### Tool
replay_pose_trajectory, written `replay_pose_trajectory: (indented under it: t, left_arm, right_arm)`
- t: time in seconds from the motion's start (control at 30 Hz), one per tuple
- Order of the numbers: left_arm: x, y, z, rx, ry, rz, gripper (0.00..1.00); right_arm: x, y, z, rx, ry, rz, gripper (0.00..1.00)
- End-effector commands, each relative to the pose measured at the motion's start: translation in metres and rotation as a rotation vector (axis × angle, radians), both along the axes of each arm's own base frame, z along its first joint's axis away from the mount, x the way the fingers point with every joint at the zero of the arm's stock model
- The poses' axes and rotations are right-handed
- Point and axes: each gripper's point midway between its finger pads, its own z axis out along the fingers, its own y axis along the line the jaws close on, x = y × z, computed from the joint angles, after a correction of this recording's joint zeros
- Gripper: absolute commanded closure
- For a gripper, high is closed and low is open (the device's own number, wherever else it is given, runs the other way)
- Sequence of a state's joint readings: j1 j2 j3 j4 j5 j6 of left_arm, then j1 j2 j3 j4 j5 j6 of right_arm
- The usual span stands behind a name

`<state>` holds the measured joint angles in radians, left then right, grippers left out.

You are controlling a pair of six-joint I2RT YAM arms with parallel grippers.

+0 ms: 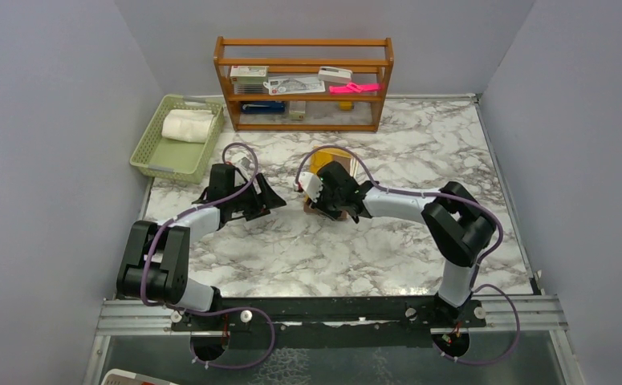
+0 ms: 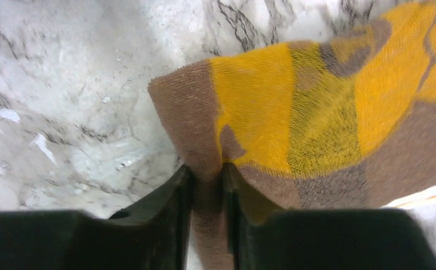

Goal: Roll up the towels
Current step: Roll the towel at the center of the board.

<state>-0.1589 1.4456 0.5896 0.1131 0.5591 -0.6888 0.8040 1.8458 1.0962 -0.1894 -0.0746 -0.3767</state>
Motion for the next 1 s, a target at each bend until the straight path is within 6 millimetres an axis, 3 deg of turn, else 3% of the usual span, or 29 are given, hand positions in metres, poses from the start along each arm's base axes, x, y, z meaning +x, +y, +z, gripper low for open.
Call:
replay_pose_trajectory:
  t: [0.0, 0.07, 0.27, 0.43, 0.67, 0.97]
  left_arm:
    - [0.003, 0.000, 0.018, -0.020, -0.047, -0.027, 0.29]
    - [0.004, 0.001, 0.025, -0.011, -0.064, -0.033, 0.29]
    - [0.002, 0.001, 0.051, 0.005, -0.138, -0.078, 0.27]
    - [-0.010, -0.013, 0.071, -0.067, -0.185, -0.164, 0.27]
    - [-0.022, -0.021, 0.085, -0.106, -0.217, -0.201, 0.27]
    - [-0.031, -0.033, 0.106, -0.196, -0.261, -0.252, 0.26]
  right_arm:
    - [-0.016, 0.000, -0.007, -0.007, 0.085, 0.007, 0.96]
    - [-0.027, 0.006, 0.004, 0.041, 0.127, 0.019, 0.99]
    - [-0.066, 0.032, 0.062, 0.284, 0.304, 0.044, 0.99]
    - [-0.080, 0.038, 0.085, 0.426, 0.528, 0.060, 0.99]
    - [-0.082, 0.041, 0.088, 0.524, 0.844, 0.081, 0.99]
    - [-0.074, 0.048, 0.062, 0.558, 1.167, 0.002, 0.99]
